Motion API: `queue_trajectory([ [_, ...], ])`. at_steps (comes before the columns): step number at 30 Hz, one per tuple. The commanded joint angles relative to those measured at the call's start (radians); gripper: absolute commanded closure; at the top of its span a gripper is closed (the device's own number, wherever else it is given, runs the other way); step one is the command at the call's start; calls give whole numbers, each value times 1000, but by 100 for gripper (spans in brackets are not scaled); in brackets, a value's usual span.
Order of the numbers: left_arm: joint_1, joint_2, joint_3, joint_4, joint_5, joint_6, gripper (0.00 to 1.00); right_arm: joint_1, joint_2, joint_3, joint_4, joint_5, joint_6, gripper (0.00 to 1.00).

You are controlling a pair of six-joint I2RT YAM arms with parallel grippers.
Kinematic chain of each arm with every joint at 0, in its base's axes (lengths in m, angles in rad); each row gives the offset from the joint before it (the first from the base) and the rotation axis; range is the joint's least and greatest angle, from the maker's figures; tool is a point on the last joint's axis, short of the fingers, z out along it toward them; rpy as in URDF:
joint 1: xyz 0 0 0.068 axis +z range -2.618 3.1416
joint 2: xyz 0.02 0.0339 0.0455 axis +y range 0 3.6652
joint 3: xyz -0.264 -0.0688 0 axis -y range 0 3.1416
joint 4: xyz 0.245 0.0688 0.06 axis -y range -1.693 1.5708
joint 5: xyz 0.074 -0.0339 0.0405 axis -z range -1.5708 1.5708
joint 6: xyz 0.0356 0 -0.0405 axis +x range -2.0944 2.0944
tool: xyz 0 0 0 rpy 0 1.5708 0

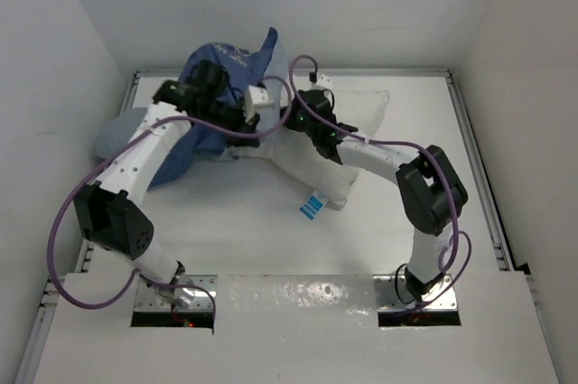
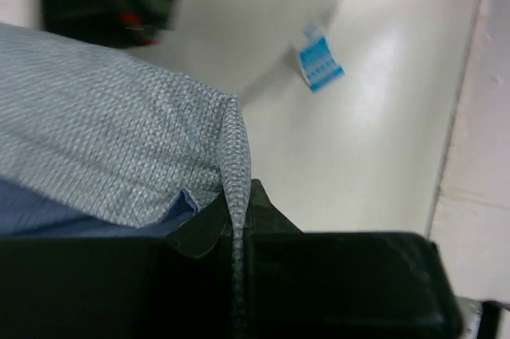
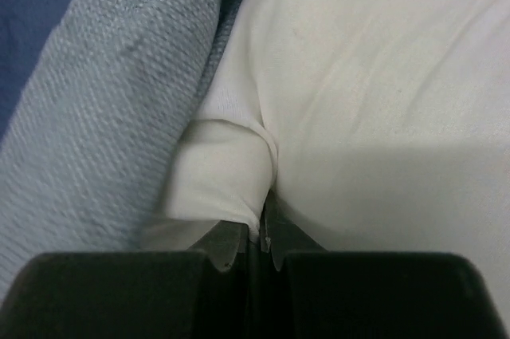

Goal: Put the pillow into the pillowcase

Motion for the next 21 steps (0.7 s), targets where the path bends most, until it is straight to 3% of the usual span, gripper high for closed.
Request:
queue_trajectory([
  [1,-93,-49,-198,39,54,-19,98,23,-57,-21,134,45,94,100],
  [3,-101,-46,-255,22,44,19,89,25,-60,-71,145,-21,97,100],
  [4,-100,-43,-260,12,4,43,80,25,-70,-102,168,-108,91,100],
  [8,-55,-42,-164,-169,-7,159,52,54,-133,-153,141,-305,-13,100],
  [9,-40,-46,-138,-188,2,182,34,66,-150,-162,118,-322,-38,100],
  [12,12,-71,-39,-188,10,137,10,130,-224,-211,58,-357,-104,100],
  [14,71,-75,63,-186,89,134,1,154,-264,-275,64,-388,-75,100],
  [17,147,-1,218,-161,238,62,0,155,-294,-345,108,-426,-5,100],
  [18,152,13,232,-118,257,-58,0,158,-299,-351,110,-431,-6,100],
  [19,151,24,213,28,251,-150,0,161,-311,-348,108,-434,-33,100],
  [20,149,47,176,113,214,-326,0,169,-314,-333,95,-440,-76,100],
  [21,149,64,160,181,184,-390,0,174,-316,-332,87,-454,-77,97],
])
